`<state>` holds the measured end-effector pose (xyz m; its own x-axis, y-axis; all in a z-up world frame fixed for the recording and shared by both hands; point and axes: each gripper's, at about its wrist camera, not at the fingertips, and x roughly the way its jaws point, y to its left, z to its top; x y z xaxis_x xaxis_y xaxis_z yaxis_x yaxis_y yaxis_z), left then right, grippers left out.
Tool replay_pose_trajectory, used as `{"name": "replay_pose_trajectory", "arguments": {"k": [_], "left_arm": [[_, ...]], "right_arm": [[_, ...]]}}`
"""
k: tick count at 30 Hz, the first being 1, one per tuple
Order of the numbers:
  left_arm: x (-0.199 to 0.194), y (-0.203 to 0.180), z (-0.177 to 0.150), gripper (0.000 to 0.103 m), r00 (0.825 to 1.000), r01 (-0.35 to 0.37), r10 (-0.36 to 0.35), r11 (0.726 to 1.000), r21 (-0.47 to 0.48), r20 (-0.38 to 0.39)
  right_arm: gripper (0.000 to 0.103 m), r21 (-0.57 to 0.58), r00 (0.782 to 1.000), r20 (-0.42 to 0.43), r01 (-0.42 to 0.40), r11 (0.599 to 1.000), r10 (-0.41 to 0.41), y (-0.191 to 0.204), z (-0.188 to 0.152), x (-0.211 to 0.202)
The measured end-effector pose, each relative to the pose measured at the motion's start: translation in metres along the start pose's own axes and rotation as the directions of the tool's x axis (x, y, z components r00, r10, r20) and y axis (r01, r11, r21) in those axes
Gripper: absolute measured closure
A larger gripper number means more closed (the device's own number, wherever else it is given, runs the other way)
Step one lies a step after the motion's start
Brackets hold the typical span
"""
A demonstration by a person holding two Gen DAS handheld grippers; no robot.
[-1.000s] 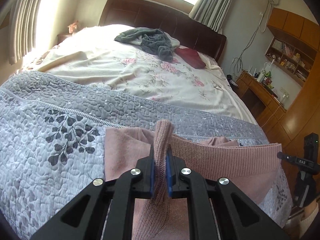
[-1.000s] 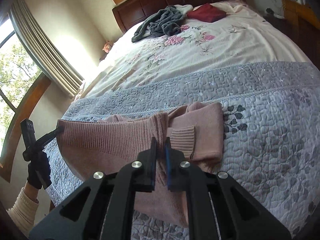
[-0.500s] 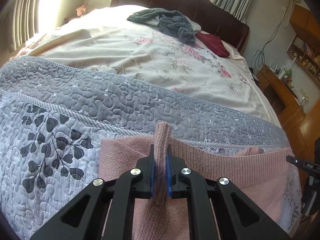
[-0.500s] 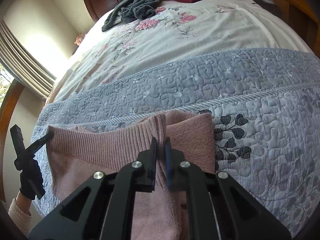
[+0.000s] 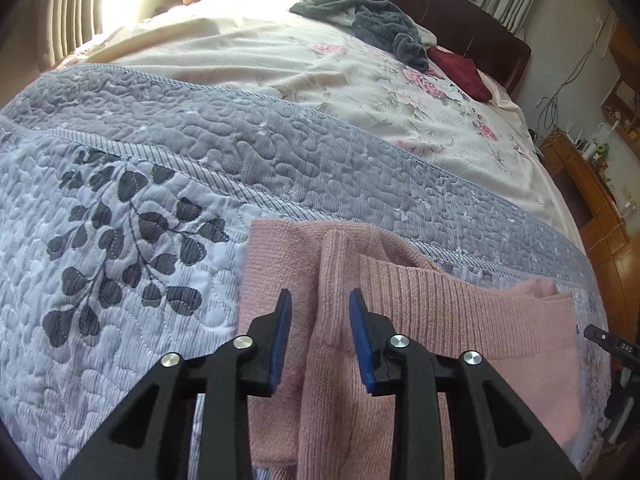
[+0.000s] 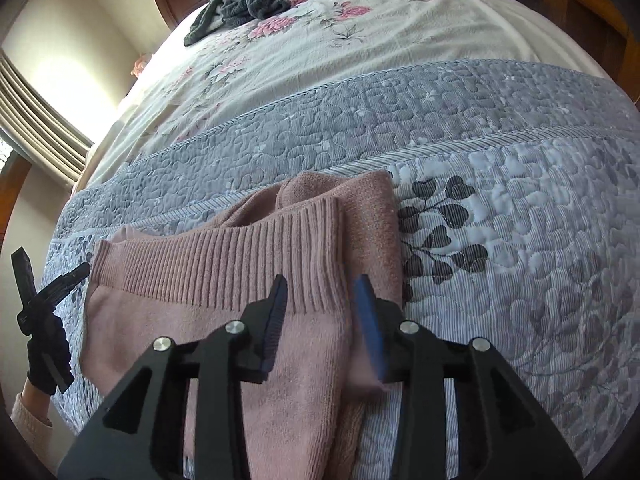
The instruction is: Fold small clothes
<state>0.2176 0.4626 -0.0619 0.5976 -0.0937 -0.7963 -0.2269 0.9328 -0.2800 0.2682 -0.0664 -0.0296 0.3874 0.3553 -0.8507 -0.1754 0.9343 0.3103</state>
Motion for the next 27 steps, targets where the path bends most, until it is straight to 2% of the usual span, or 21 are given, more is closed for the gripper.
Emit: {"name": "replay_pose_trajectory", "arguments": {"k": [7, 12, 14, 15, 21, 23, 27], "left_arm": [[-0.051, -0.013, -0.056, 0.072, 1.000, 0.007, -0.005, 0.994, 0.109, -0.019], [-0.065, -0.023, -0.095, 0.071, 0.998, 0.038, -0.030, 0.991, 0.127, -0.061], [-0.064, -0.025, -0.105, 0.071, 0.997, 0.027, -0.017, 0.989, 0.147, -0.069], [-0.062, -0.026, -0.109, 0.071, 0.997, 0.023, -0.011, 0.988, 0.152, -0.079], [-0.042, -0.023, -0.118, 0.071, 0.989, -0.007, 0.033, 0.985, 0.173, -0.144], [-0.037, -0.020, -0.120, 0.071, 0.988, -0.006, 0.034, 0.984, 0.176, -0.154], [-0.037, -0.014, -0.120, 0.071, 0.987, 0.016, 0.007, 0.990, 0.139, -0.158]], "right_arm": [[0.063, -0.003, 0.995, -0.076, -0.066, 0.998, 0.066, 0.001, -0.071, -0.031], [0.064, 0.020, 0.987, -0.138, -0.074, 0.997, 0.076, -0.001, -0.118, -0.034], [0.087, 0.020, 0.981, -0.167, -0.093, 0.995, 0.095, 0.001, -0.130, -0.031], [0.094, 0.020, 0.980, -0.177, -0.092, 0.996, 0.094, 0.001, -0.133, -0.030], [0.096, 0.023, 0.980, -0.192, -0.044, 0.999, 0.048, 0.001, -0.133, -0.029], [0.096, 0.016, 0.977, -0.211, -0.019, 1.000, 0.022, 0.001, -0.136, -0.021], [0.096, 0.039, 0.977, -0.210, -0.024, 0.999, 0.032, -0.007, -0.139, -0.015]]}}
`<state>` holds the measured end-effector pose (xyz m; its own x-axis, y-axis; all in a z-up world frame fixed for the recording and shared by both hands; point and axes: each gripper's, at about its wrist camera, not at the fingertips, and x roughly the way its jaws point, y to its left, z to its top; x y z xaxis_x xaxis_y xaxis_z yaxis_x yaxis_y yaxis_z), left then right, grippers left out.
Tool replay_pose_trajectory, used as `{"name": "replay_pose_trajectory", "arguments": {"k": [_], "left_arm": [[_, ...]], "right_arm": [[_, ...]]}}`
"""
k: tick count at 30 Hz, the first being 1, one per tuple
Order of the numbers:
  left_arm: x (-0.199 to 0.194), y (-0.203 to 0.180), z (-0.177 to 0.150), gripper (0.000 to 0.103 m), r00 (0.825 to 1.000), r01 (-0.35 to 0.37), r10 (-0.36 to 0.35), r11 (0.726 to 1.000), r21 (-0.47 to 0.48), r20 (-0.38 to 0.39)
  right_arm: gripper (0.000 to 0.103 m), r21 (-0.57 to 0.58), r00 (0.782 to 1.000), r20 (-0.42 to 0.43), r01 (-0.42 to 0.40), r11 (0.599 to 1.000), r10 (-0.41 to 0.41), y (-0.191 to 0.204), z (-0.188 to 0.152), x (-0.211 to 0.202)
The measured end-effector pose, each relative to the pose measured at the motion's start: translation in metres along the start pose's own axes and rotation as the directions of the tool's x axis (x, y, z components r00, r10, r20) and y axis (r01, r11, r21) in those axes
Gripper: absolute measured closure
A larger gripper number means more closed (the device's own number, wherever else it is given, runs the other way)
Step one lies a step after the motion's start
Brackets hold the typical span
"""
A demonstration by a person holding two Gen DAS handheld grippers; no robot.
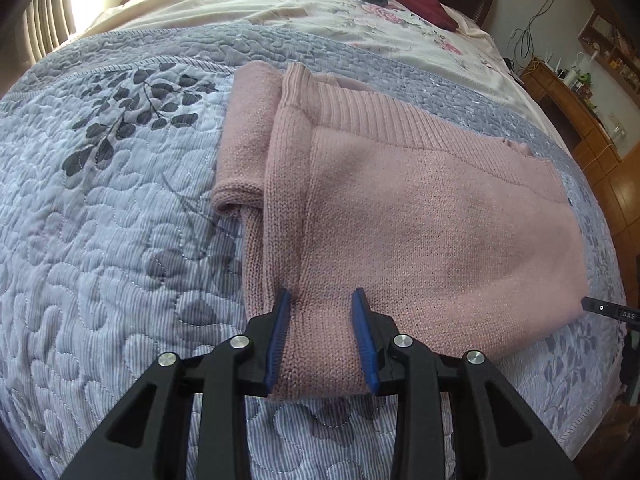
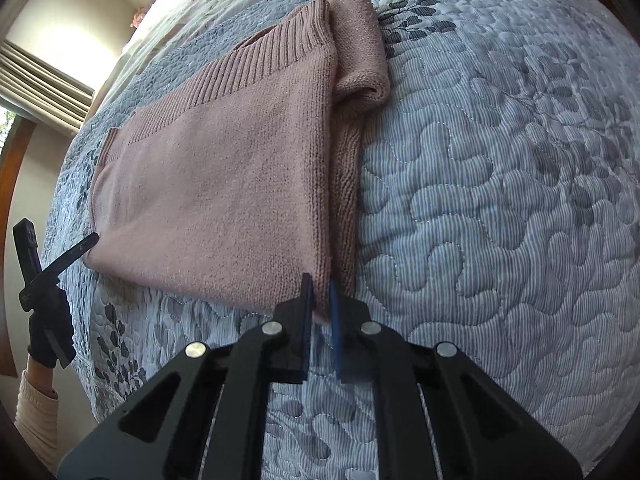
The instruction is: Fold small clothes
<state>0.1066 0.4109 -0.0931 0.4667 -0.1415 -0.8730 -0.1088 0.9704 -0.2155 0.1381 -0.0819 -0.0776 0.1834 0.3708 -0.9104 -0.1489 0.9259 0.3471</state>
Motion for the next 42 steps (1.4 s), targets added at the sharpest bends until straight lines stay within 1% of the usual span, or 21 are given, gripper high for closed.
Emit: {"name": "replay_pose_trajectory", "arguments": {"k": [2, 5, 6, 7, 8, 9, 10, 12, 14, 17, 19, 24, 26, 28, 29, 30, 33, 41, 42], "left_arm": [[0.000, 0.001, -0.001, 0.071, 1.000, 0.004, -0.004, 1.000, 0.002, 0.002], [-0.003, -0.002, 0.002, 0.071, 1.000, -0.015, 0.015, 1.000, 0.007, -0.003], [-0.006, -0.005, 0.005, 0.071, 1.000, -0.023, 0.023, 1.000, 0.005, -0.003], [-0.011, -0.008, 0.008, 0.070, 1.000, -0.019, 0.019, 1.000, 0.003, 0.010], [-0.016, -0.013, 0.012, 0.069, 1.000, -0.003, 0.002, 1.000, 0.004, 0.031], [-0.021, -0.019, 0.018, 0.063, 0.999, 0.010, -0.010, 1.000, 0.011, 0.050], [-0.023, -0.025, 0.023, 0.059, 0.998, 0.015, -0.016, 1.000, 0.022, 0.064], [-0.022, -0.039, 0.036, 0.059, 0.997, 0.029, -0.032, 0.999, 0.046, 0.072], [-0.013, -0.050, 0.047, 0.059, 0.997, 0.030, -0.035, 0.998, 0.062, 0.069], [0.004, -0.062, 0.061, 0.059, 0.998, 0.037, -0.040, 0.997, 0.063, 0.050], [0.014, -0.066, 0.066, 0.059, 0.998, 0.046, -0.048, 0.997, 0.061, 0.042], [0.040, -0.060, 0.072, 0.059, 0.999, 0.040, -0.040, 0.999, 0.036, 0.000], [0.045, -0.056, 0.071, 0.059, 0.999, 0.051, -0.051, 0.998, 0.031, -0.003], [0.047, -0.055, 0.070, 0.059, 0.998, 0.057, -0.057, 0.998, 0.032, -0.006], [0.047, -0.054, 0.070, 0.059, 0.998, 0.059, -0.059, 0.998, 0.034, -0.006], [0.047, -0.054, 0.070, 0.059, 0.998, 0.060, -0.060, 0.998, 0.037, -0.006], [0.048, -0.053, 0.070, 0.059, 0.998, 0.062, -0.062, 0.997, 0.042, -0.007], [0.051, -0.052, 0.069, 0.059, 0.998, 0.064, -0.064, 0.997, 0.039, -0.003], [0.050, -0.051, 0.069, 0.059, 0.998, 0.065, -0.065, 0.997, 0.035, -0.003]], "right_arm": [[0.095, 0.005, 1.000, 0.000, -0.009, 1.000, 0.009, -0.001, 0.000, 0.000], [0.091, 0.004, 0.999, -0.004, -0.039, 0.999, 0.039, -0.003, 0.002, -0.008], [0.084, 0.008, 0.999, 0.002, -0.051, 0.999, 0.051, -0.002, 0.006, -0.012], [0.069, 0.009, 0.998, 0.018, -0.067, 0.998, 0.067, -0.002, 0.009, -0.018], [0.062, 0.006, 0.996, 0.042, -0.075, 0.997, 0.075, -0.002, 0.014, -0.025], [0.051, 0.004, 0.995, 0.064, -0.077, 0.997, 0.077, -0.001, 0.021, -0.029], [0.049, 0.006, 0.994, 0.078, -0.078, 0.997, 0.077, -0.002, 0.027, -0.032], [0.049, 0.035, 0.992, 0.085, -0.096, 0.995, 0.093, -0.009, 0.042, -0.032], [0.049, 0.081, 0.988, 0.083, -0.134, 0.988, 0.128, -0.018, 0.057, -0.027], [0.049, 0.124, 0.986, 0.067, -0.160, 0.979, 0.153, -0.030, 0.074, -0.012], [0.049, 0.144, 0.987, 0.054, -0.159, 0.977, 0.153, -0.035, 0.082, -0.002], [0.049, 0.189, 0.977, 0.057, -0.214, 0.958, 0.207, -0.044, 0.093, 0.017], [0.054, 0.189, 0.972, 0.068, -0.233, 0.954, 0.225, -0.044, 0.095, 0.020], [0.069, 0.196, 0.967, 0.067, -0.255, 0.947, 0.247, -0.046, 0.097, 0.024], [0.075, 0.199, 0.965, 0.068, -0.260, 0.945, 0.252, -0.046, 0.098, 0.026], [0.077, 0.201, 0.964, 0.070, -0.265, 0.943, 0.256, -0.047, 0.097, 0.028], [0.080, 0.207, 0.964, 0.082, -0.266, 0.941, 0.254, -0.048, 0.094, 0.029], [0.080, 0.216, 0.966, 0.085, -0.257, 0.942, 0.244, -0.047, 0.092, 0.032], [0.082, 0.221, 0.966, 0.087, -0.258, 0.941, 0.245, -0.047, 0.093, 0.031]]}}
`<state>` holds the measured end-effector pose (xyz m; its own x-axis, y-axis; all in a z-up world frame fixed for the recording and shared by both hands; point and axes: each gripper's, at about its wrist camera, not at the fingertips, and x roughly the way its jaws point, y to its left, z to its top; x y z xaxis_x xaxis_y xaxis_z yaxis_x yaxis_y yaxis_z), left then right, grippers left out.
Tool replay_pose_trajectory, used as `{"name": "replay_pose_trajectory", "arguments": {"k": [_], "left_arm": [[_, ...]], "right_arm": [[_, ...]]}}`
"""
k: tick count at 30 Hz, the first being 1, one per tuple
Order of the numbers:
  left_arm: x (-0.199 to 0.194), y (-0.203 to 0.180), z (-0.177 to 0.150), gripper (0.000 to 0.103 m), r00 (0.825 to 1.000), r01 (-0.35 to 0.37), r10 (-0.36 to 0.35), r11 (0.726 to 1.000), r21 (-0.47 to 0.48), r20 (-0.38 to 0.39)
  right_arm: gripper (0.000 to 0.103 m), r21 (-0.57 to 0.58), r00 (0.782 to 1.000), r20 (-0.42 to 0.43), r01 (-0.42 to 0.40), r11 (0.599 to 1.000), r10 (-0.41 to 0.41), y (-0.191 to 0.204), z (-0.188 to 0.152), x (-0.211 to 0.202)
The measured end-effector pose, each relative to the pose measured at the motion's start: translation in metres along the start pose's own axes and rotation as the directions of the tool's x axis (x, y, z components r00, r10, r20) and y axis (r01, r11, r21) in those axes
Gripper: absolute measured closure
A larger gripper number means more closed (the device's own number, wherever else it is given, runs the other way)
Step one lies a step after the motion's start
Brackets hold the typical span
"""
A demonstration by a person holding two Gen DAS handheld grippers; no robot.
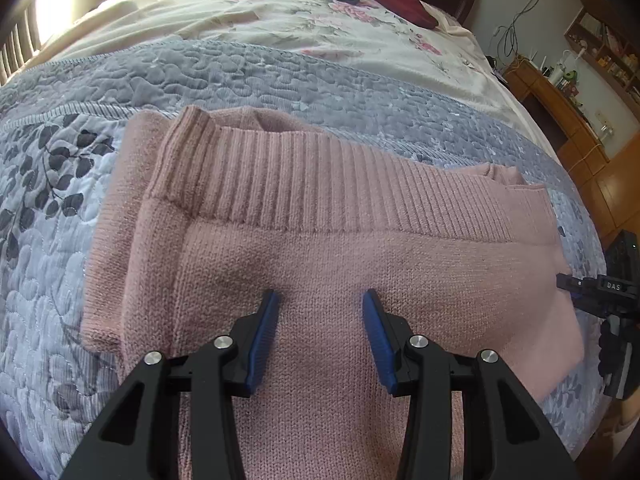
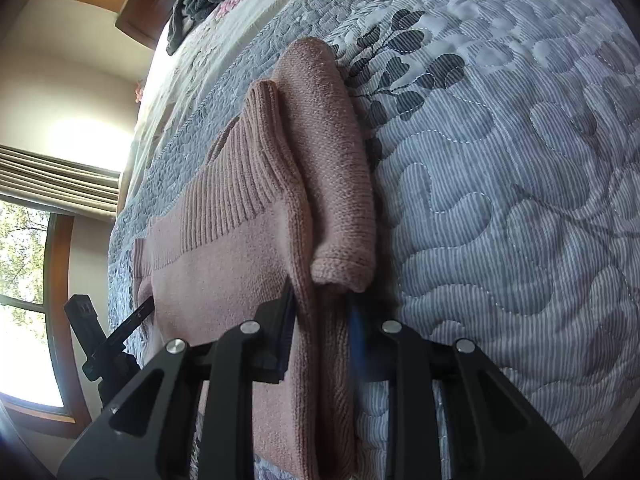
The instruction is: Fold small clothes
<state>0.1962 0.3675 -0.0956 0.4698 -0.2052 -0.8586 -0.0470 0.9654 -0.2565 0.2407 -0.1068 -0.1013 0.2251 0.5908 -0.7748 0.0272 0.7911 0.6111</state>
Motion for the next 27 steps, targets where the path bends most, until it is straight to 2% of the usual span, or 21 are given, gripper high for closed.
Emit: {"name": "replay_pose_trajectory", "arguments": {"k": [3, 5, 12, 16, 19, 23, 27], "left_arm": [[-0.009, 0.001, 0.002, 0.059, 1.000, 0.014, -0.014, 1.000, -0.024, -0.003], [-0.021, 0.004, 0.002, 0.059, 0.999, 0.034, -0.034, 0.999, -0.038, 0.012], [-0.053, 0.016, -0.002, 0.059, 0.997, 0.069, -0.067, 0.996, -0.047, 0.048], [-0.061, 0.024, -0.005, 0.059, 0.995, 0.088, -0.084, 0.994, -0.061, 0.056], [-0.066, 0.031, -0.007, 0.059, 0.993, 0.101, -0.097, 0.992, -0.073, 0.065], [-0.069, 0.039, -0.008, 0.059, 0.989, 0.137, -0.130, 0.985, -0.102, 0.071], [-0.071, 0.041, -0.008, 0.059, 0.984, 0.167, -0.159, 0.979, -0.119, 0.077]], "right_arm": [[0.085, 0.014, 1.000, 0.011, -0.028, 1.000, 0.028, 0.011, 0.001, -0.007], [0.086, -0.024, 0.998, 0.023, -0.056, 0.998, 0.057, 0.030, 0.001, -0.016], [0.087, -0.245, 0.998, -0.005, -0.056, 0.968, 0.057, 0.138, 0.002, -0.017], [0.088, -0.348, 0.998, -0.055, -0.052, 0.936, 0.035, 0.194, -0.010, 0.008], [0.088, -0.380, 0.995, -0.096, -0.055, 0.923, 0.020, 0.220, -0.017, 0.035], [0.089, -0.397, 0.990, -0.136, -0.016, 0.918, -0.042, 0.236, -0.025, 0.071], [0.088, -0.382, 0.981, -0.177, 0.011, 0.924, -0.085, 0.235, -0.030, 0.101]]}}
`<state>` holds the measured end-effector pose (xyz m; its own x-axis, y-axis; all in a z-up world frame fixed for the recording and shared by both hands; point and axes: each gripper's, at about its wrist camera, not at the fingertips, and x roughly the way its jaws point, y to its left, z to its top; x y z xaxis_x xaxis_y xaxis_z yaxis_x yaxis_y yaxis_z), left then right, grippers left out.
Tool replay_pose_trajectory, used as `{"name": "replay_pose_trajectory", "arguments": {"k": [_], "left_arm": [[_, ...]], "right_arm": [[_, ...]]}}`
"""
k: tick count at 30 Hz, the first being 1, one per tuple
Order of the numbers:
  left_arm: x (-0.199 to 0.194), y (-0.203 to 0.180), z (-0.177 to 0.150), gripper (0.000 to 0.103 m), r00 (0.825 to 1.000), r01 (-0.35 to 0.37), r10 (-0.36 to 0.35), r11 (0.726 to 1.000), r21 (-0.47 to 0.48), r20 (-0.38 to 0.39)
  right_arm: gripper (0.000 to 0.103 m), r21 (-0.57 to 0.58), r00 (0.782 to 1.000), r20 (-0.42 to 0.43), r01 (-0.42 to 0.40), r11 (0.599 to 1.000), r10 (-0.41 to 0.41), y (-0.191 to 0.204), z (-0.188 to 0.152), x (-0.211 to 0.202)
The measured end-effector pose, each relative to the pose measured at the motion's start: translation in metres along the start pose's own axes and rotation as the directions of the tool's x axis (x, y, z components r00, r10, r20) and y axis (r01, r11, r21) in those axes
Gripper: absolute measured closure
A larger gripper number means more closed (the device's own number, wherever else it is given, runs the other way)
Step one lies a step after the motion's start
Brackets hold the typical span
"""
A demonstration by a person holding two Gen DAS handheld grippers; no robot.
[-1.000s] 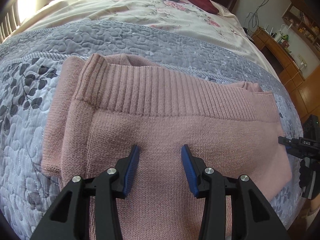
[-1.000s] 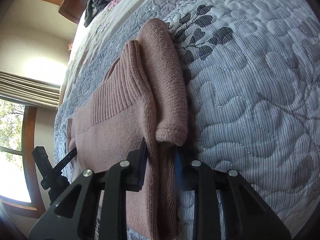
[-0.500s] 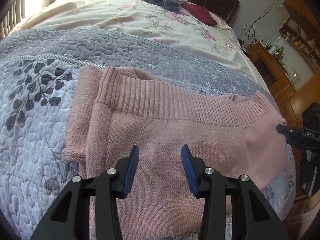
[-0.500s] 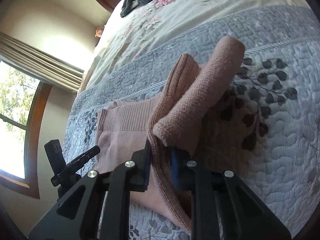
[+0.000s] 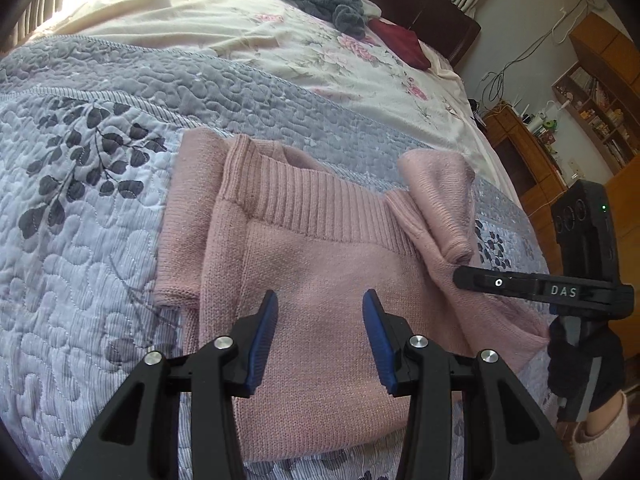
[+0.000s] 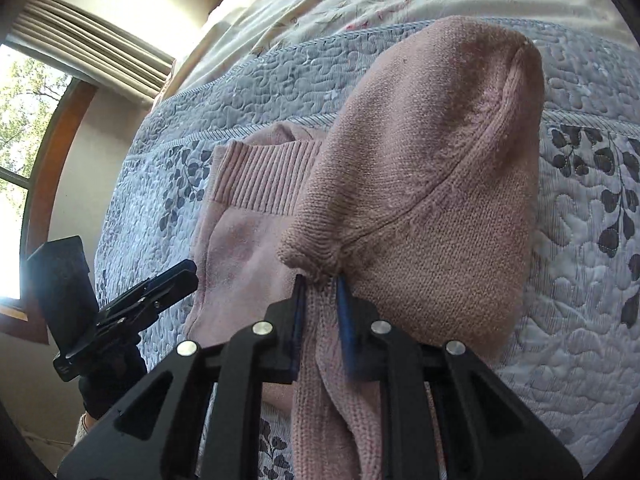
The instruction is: Fold small clothes
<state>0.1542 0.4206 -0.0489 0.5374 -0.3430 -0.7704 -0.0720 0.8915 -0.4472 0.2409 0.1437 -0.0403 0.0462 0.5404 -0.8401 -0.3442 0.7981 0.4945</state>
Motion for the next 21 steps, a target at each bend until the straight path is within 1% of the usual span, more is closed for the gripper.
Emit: {"name": "replay_pose_trajectory", "arguments": {"k": [1, 3, 4, 5, 7, 10, 13, 17, 19, 21], "left_arm": [[0.000, 0.000, 0.000, 0.059, 1.000, 0.013, -0.013, 1.000, -0.010, -0.001], [0.002, 0.000, 0.001, 0.059, 0.999, 0.043, -0.043, 0.998, -0.034, -0.005], [0.004, -0.001, 0.002, 0.059, 0.998, 0.061, -0.061, 0.997, -0.044, -0.008], [0.005, -0.003, 0.002, 0.059, 0.997, 0.079, -0.080, 0.995, -0.055, -0.011], [0.009, -0.008, 0.002, 0.059, 0.993, 0.118, -0.119, 0.990, -0.071, -0.019], [0.017, -0.018, 0.003, 0.057, 0.983, 0.175, -0.179, 0.980, -0.098, -0.035], [0.030, -0.030, 0.005, 0.054, 0.971, 0.226, -0.234, 0.966, -0.123, -0.056], [0.054, -0.041, 0.010, 0.051, 0.954, 0.272, -0.289, 0.946, -0.178, -0.078], [0.066, -0.045, 0.011, 0.050, 0.946, 0.288, -0.311, 0.933, -0.217, -0.085], [0.076, -0.047, 0.012, 0.050, 0.937, 0.314, -0.341, 0.917, -0.247, -0.073]], "right_arm": [[0.087, 0.010, 1.000, -0.019, 0.003, 1.000, -0.002, -0.001, 0.000, 0.007], [0.083, 0.050, 0.997, -0.067, -0.023, 0.998, 0.026, -0.007, -0.002, 0.018], [0.077, 0.066, 0.995, -0.085, -0.042, 0.997, 0.048, -0.010, -0.003, 0.022], [0.075, 0.075, 0.993, -0.091, -0.066, 0.995, 0.072, -0.012, -0.005, 0.023], [0.074, 0.090, 0.990, -0.083, -0.105, 0.990, 0.113, -0.015, -0.006, 0.015], [0.075, 0.093, 0.987, -0.039, -0.153, 0.984, 0.157, -0.021, -0.008, -0.012], [0.074, 0.075, 0.991, 0.020, -0.132, 0.988, 0.131, -0.031, -0.014, -0.044], [0.074, 0.104, 0.995, 0.081, -0.069, 0.992, 0.061, -0.064, -0.028, -0.076], [0.074, 0.137, 0.995, 0.088, -0.049, 0.989, 0.037, -0.086, -0.037, -0.084], [0.074, 0.170, 0.996, 0.085, -0.041, 0.985, 0.026, -0.105, -0.047, -0.084]]}}
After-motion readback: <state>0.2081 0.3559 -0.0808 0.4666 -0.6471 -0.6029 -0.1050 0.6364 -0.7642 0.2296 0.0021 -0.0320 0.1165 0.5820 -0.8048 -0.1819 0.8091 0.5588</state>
